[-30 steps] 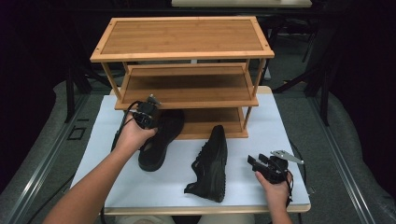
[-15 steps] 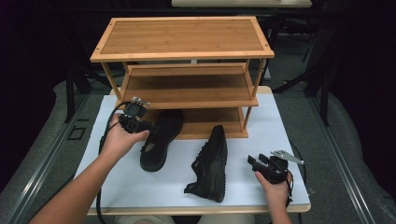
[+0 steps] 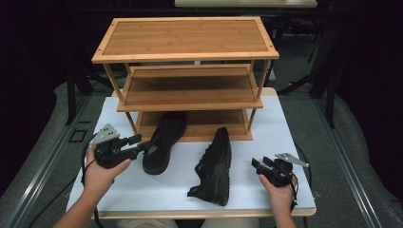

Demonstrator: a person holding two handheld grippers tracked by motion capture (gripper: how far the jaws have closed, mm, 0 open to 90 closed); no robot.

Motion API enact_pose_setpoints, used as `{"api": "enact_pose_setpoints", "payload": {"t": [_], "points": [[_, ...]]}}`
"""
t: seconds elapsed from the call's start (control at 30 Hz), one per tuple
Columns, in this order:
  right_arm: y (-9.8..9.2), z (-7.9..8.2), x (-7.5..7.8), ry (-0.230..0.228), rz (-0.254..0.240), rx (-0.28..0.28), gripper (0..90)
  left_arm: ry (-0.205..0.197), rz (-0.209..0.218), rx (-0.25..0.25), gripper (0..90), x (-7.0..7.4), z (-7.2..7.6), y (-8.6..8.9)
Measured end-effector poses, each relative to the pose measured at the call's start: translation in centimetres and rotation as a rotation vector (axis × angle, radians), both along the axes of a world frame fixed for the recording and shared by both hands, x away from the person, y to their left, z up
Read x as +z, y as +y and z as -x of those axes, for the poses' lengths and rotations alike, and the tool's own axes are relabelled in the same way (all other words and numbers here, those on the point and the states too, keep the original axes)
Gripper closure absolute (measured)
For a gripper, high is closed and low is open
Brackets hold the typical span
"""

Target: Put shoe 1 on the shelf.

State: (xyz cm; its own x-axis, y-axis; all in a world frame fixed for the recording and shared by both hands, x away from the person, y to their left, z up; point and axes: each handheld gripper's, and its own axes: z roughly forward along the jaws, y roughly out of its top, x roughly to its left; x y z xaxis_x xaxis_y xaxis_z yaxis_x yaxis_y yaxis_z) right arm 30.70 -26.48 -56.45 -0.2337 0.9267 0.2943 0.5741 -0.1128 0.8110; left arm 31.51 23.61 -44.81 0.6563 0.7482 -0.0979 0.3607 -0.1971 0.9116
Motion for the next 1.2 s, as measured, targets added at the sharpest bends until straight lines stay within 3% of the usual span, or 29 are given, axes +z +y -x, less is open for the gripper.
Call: {"api": "enact_pose_setpoints", "payload": {"t": [0.07, 0.1, 0.2, 0.37, 0.53, 0.6, 0.73, 0.9, 1.1, 1.2], "points": [[0.0, 0.0, 0.0, -0.008, -0.006, -0.002, 44.5, -0.043, 0.001, 0.019, 51.0, -1.1, 0.8, 0.3], [0.0, 0.0, 0.0, -0.008, -0.006, -0.002, 44.5, -0.043, 0.001, 0.019, 48.6, -1.1, 0.8, 0.3], [0.1, 0.0, 0.0, -0.008, -0.007, -0.002, 44.5, -0.064, 0.005, 0.064, 46.0, -3.6, 1.9, 1.2], [0.1, 0.0, -0.1, -0.007, -0.007, -0.002, 44.4, -0.025, 0.017, 0.076, 46.3, -6.4, 2.1, 1.9], [0.0, 0.0, 0.0, 0.003, -0.006, -0.002, 44.4, 0.016, -0.02, 0.062, 46.1, -8.8, 2.1, 1.8], [0.0, 0.0, 0.0, 0.002, -0.006, -0.001, 44.4, 0.026, -0.048, 0.059, 45.7, -9.3, 2.1, 1.6], [0.0, 0.0, 0.0, 0.002, -0.008, 0.0, 44.4, 0.009, -0.079, 0.048, 44.9, -10.1, 2.3, 1.3], [0.0, 0.0, 0.0, 0.002, -0.009, 0.001, 44.4, 0.032, -0.11, 0.048, 47.7, -10.8, 2.6, 0.9], [0.0, -0.1, -0.1, -0.006, -0.013, 0.001, 44.4, 0.041, -0.188, 0.056, 52.6, -11.4, 2.8, 0.1], [0.0, -0.1, 0.0, 0.003, -0.009, 0.002, 44.3, 0.056, -0.207, 0.066, 53.5, -11.7, 2.8, 0.0]]}}
